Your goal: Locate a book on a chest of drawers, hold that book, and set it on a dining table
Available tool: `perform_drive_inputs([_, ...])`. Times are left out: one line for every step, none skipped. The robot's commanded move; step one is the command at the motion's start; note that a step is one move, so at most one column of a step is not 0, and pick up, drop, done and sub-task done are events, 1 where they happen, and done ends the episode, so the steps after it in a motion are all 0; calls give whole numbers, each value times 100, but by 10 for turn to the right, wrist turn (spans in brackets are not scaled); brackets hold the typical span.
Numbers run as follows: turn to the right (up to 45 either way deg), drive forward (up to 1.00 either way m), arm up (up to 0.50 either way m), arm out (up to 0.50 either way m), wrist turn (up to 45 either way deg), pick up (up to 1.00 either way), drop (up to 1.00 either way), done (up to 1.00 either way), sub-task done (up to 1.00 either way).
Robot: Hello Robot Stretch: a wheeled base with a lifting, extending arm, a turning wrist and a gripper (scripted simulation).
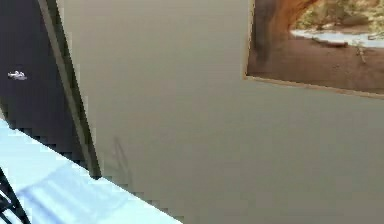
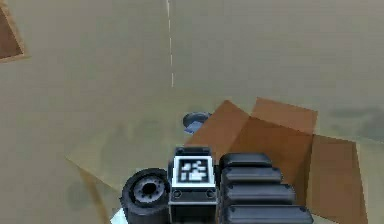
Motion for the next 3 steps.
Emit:
perform_drive_inputs([450, 0, 0, 0, 0, 0, 0, 0, 0])
perform_drive_inputs([90, 0, 0, 0, 0, 0, 0, 0, 0])
perform_drive_inputs([0, 0, 0, 48, 0, 0, 0, 0, 0])
